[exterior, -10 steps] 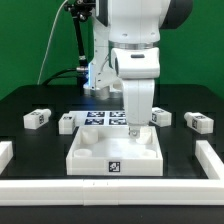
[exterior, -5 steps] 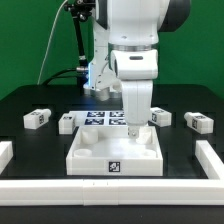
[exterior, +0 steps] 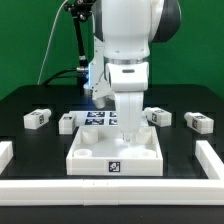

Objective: Assemble one leg

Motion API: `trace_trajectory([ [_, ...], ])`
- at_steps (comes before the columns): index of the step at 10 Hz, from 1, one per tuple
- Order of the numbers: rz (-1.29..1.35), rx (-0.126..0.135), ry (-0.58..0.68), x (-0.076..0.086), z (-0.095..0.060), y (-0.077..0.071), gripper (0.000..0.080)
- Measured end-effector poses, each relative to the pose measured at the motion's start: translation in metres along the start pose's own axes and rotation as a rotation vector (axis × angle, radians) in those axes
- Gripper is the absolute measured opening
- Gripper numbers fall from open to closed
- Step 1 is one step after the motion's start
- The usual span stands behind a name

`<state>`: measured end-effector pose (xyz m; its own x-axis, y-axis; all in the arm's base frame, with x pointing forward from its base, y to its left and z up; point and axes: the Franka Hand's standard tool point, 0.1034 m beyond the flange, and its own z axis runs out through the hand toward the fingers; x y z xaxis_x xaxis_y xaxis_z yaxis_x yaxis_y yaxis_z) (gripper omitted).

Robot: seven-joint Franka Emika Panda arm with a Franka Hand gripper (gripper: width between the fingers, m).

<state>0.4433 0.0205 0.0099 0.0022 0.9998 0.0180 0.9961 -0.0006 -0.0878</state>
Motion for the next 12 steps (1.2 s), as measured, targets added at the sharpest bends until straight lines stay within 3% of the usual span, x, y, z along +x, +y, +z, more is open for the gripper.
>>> trace_trajectory([
  [2, 0.015, 0.000, 0.001, 0.0006, 0.0007, 0.0010, 0.0651],
  [4, 0.020, 0.001, 0.001, 0.0002, 0.0008, 0.0013, 0.0416],
  [5, 0.020, 0.001, 0.001, 0.0000, 0.0010, 0.0011, 0.0416],
  [7, 0.020, 0.002, 0.001, -0.0001, 0.0014, 0.0006, 0.0096],
  [12, 0.022, -0.009, 0.002, -0.0004, 0.0000, 0.0031, 0.0067],
])
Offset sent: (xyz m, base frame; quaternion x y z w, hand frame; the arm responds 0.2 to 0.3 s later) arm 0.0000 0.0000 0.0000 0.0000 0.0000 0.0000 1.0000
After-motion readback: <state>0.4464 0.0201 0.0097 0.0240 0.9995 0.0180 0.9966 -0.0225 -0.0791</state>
